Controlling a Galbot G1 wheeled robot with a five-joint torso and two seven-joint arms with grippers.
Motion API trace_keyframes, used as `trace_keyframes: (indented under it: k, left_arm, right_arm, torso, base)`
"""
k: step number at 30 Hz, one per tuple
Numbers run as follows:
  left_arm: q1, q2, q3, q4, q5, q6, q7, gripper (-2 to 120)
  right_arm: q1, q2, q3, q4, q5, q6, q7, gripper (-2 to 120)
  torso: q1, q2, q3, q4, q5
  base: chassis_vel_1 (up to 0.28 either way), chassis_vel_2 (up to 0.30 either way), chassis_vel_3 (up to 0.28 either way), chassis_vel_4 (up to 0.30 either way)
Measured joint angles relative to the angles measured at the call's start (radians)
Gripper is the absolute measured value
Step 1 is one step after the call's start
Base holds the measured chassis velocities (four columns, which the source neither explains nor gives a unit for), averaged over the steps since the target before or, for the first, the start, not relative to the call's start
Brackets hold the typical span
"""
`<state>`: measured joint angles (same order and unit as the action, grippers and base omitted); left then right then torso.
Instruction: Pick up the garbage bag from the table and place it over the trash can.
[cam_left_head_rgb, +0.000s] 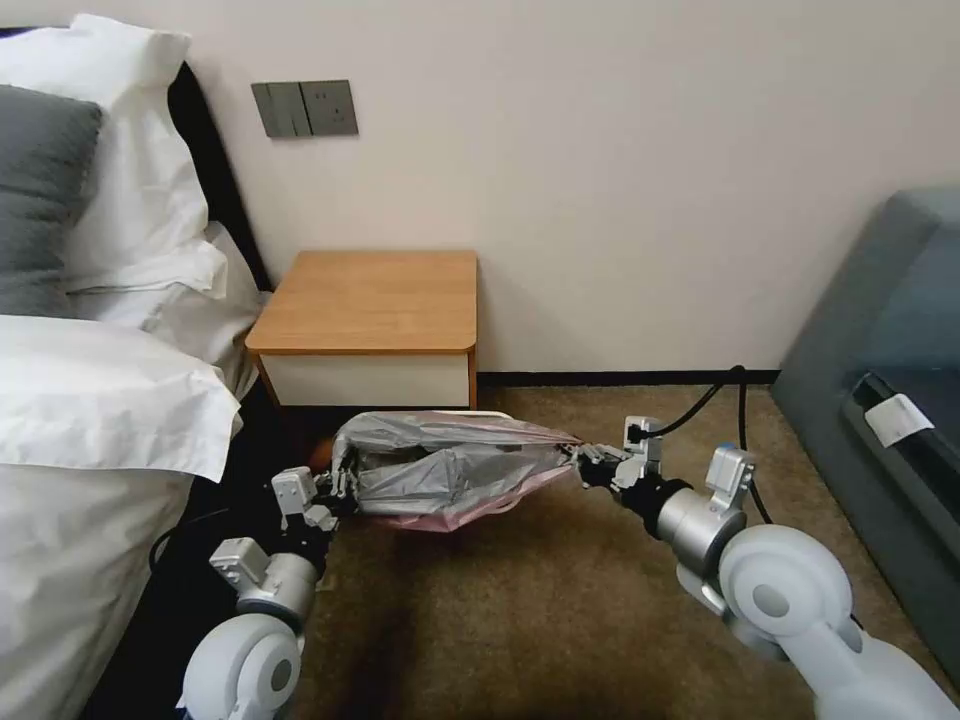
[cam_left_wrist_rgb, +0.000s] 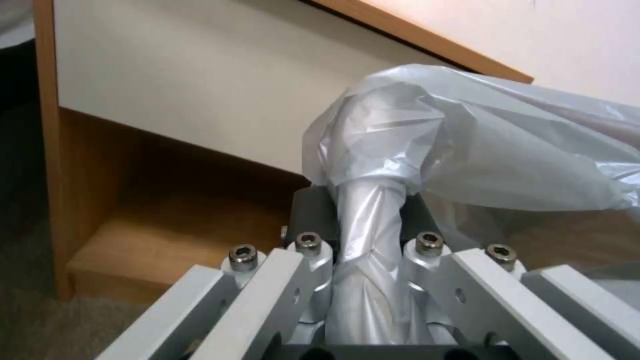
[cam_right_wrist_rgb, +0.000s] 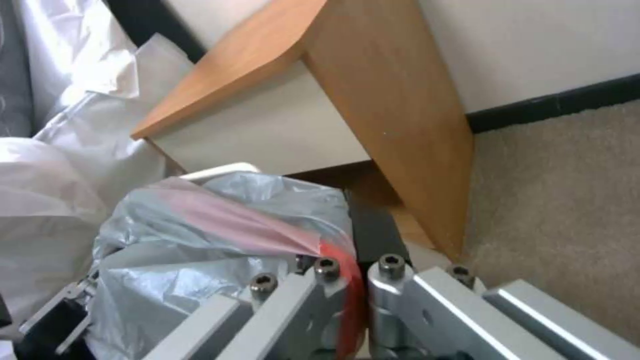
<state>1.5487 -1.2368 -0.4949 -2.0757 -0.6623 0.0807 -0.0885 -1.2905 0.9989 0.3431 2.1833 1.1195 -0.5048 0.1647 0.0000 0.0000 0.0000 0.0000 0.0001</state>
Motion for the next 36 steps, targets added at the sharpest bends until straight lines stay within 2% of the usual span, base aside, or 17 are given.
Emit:
trace_keyframes:
  k: [7, 13, 14, 17, 18, 21, 22, 23, 26, 27, 29, 30, 32, 36]
  left_arm:
    - [0.002, -0.001, 0.000, 0.000, 0.002, 0.000, 0.002, 9]
    - [0.002, -0.001, 0.000, 0.000, 0.014, 0.000, 0.003, 9]
    - [0.002, -0.001, 0.000, 0.000, 0.014, 0.000, 0.003, 9]
    - [0.001, 0.000, -0.001, 0.000, 0.016, 0.000, 0.003, 9]
    - [0.001, 0.000, -0.001, 0.000, 0.016, 0.000, 0.003, 9]
    - [0.001, 0.001, -0.001, 0.000, 0.017, 0.000, 0.003, 9]
    - [0.000, 0.002, 0.000, 0.001, 0.020, 0.001, 0.003, 9]
    - [0.000, 0.002, 0.000, 0.001, 0.020, 0.001, 0.003, 9]
    - [-0.002, 0.001, 0.002, 0.004, 0.022, -0.001, 0.003, 9]
    - [-0.002, 0.001, 0.002, 0.004, 0.022, -0.001, 0.003, 9]
    - [-0.001, 0.001, 0.003, 0.004, 0.023, -0.007, 0.007, 9]
    - [-0.001, 0.001, 0.003, 0.004, 0.023, -0.007, 0.007, 9]
    - [0.000, 0.003, 0.002, 0.005, 0.027, -0.024, 0.021, 9]
    - [0.002, 0.008, -0.001, 0.009, 0.044, -0.066, 0.053, 9]
  right_arm:
    - [-0.010, 0.007, -0.005, 0.014, -0.014, 0.000, -0.030, 0]
    - [-0.032, -0.001, -0.003, 0.059, -0.060, 0.008, -0.083, 23]
    - [-0.032, -0.001, -0.003, 0.059, -0.060, 0.008, -0.083, 23]
    - [-0.056, -0.012, 0.008, 0.088, -0.098, 0.015, -0.112, 38]
    - [-0.056, -0.012, 0.008, 0.088, -0.098, 0.015, -0.112, 38]
    - [-0.078, -0.022, 0.014, 0.105, -0.137, 0.023, -0.134, 48]
    - [-0.109, -0.035, 0.035, 0.141, -0.178, 0.039, -0.175, 57]
    - [-0.109, -0.035, 0.035, 0.141, -0.178, 0.039, -0.175, 57]
    - [-0.138, -0.054, 0.076, 0.181, -0.183, 0.049, -0.216, 71]
    - [-0.138, -0.054, 0.076, 0.181, -0.183, 0.049, -0.216, 71]
    - [-0.152, -0.071, 0.117, 0.203, -0.161, 0.054, -0.244, 84]
    - [-0.152, -0.071, 0.117, 0.203, -0.161, 0.054, -0.244, 84]
    - [-0.145, -0.088, 0.140, 0.206, -0.137, 0.055, -0.266, 93]
    - [-0.100, -0.135, 0.141, 0.177, -0.110, 0.048, -0.283, 100]
  torso:
    - [0.000, 0.000, 0.000, 0.0000, -0.0001]
    - [0.000, 0.000, 0.000, 0.0000, 0.0000]
    - [0.000, 0.000, 0.000, 0.0000, 0.0000]
    - [0.000, 0.000, 0.000, 0.0001, -0.0001]
    - [0.000, 0.000, 0.000, 0.0001, -0.0001]
    - [0.000, 0.000, 0.000, 0.0000, -0.0001]
    - [0.000, 0.000, 0.000, 0.0000, 0.0000]
    - [0.000, 0.000, 0.000, 0.0000, 0.0000]
    - [0.000, 0.000, 0.000, 0.0000, 0.0000]
    - [0.000, 0.000, 0.000, 0.0000, 0.0000]
    - [0.000, 0.000, 0.000, -0.0001, -0.0001]
    - [0.000, 0.000, 0.000, -0.0001, -0.0001]
    - [0.000, 0.000, 0.000, -0.0002, -0.0001]
    - [0.000, 0.000, 0.000, -0.0002, 0.0001]
  base:
    - [0.000, 0.000, 0.000, 0.000]
    - [0.000, 0.000, 0.000, 0.000]
    - [0.000, 0.000, 0.000, 0.000]
    - [0.000, 0.000, 0.000, 0.000]
    - [0.000, 0.000, 0.000, 0.000]
    - [0.000, 0.000, 0.000, 0.000]
    - [0.000, 0.000, 0.000, 0.000]
    - [0.000, 0.000, 0.000, 0.000]
    - [0.000, 0.000, 0.000, 0.000]
    - [0.000, 0.000, 0.000, 0.000]
    - [0.000, 0.000, 0.000, 0.000]
    - [0.000, 0.000, 0.000, 0.000]
    - [0.000, 0.000, 0.000, 0.000]
    - [0.000, 0.000, 0.000, 0.000]
